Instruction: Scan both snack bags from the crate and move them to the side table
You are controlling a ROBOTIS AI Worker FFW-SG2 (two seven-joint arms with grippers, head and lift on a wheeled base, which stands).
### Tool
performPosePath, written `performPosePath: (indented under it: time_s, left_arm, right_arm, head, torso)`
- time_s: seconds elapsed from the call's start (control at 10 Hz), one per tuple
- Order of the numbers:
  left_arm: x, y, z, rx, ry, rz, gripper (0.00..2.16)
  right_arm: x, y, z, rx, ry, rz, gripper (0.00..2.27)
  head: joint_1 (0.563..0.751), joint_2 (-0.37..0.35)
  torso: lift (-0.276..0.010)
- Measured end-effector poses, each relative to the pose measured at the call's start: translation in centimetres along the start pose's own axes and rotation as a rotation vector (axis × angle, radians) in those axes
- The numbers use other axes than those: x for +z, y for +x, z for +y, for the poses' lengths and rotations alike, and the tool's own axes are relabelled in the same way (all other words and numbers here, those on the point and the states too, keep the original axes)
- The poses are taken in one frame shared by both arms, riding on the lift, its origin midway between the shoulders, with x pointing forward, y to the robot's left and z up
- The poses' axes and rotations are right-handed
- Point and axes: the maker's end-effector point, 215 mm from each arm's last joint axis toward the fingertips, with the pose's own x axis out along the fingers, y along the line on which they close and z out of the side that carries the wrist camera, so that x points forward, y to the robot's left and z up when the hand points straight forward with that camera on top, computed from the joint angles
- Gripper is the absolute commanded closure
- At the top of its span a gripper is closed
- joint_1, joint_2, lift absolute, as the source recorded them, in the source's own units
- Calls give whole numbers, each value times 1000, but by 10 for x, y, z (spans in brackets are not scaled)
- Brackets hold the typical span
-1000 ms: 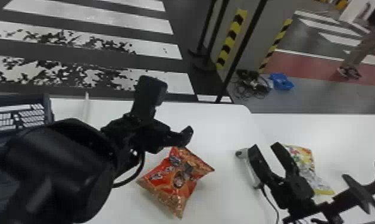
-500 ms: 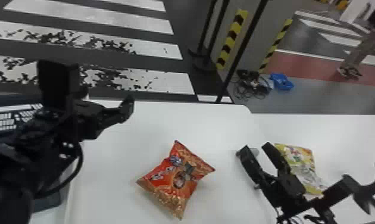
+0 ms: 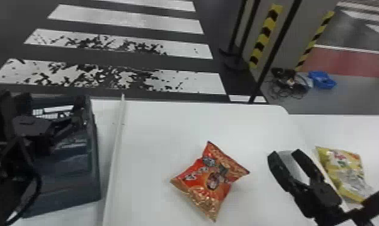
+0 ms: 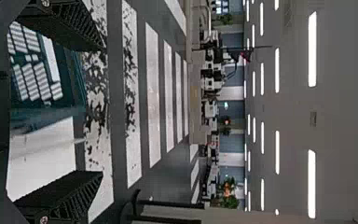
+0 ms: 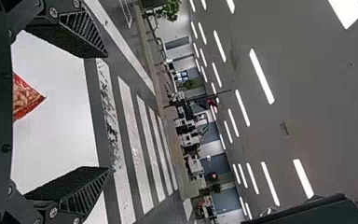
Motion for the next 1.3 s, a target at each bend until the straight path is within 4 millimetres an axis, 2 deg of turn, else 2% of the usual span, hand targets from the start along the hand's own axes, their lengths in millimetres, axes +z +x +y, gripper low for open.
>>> performPosePath:
  time_s: [0.2, 0.4, 0.5, 0.6, 0.8, 0.9, 1.1, 1.3]
  left_arm:
    - [-5, -33, 47, 61, -4, -29, 53]
    - [-14, -62, 73, 84, -28, -34, 53]
    - [-21, -73, 79, 91, -29, -34, 53]
    - [-27, -80, 82, 94, -29, -30, 53]
    - [-34, -83, 84, 92, -36, -28, 53]
    - [-34, -84, 84, 92, -39, -31, 53]
    - [-35, -83, 84, 85, -46, -29, 53]
    - [-41, -82, 85, 78, -54, -24, 53]
  right_arm:
    - [-6, 5, 13, 8, 7, 9, 134]
    - [-10, 7, 21, 9, 12, 10, 134]
    - [-17, 10, 30, 18, 7, 21, 134]
    - [-30, 15, 48, 45, -18, 48, 134]
    - [-67, 18, 100, 123, -118, 135, 134]
    - [-79, 16, 117, 137, -173, 167, 134]
    - [-110, 9, 130, 101, -298, 281, 127]
    - [-153, -9, 133, 25, -539, 448, 124]
  head:
    - [695, -62]
    - [695, -5]
    - [695, 8]
    - [695, 37]
    - [695, 130]
    - [695, 167]
    - [695, 194]
    - [695, 217]
  torso:
    - [-95]
    - [-95]
    - [-95]
    - [-95]
    - [-95]
    - [-95]
    - [-95]
    - [-95]
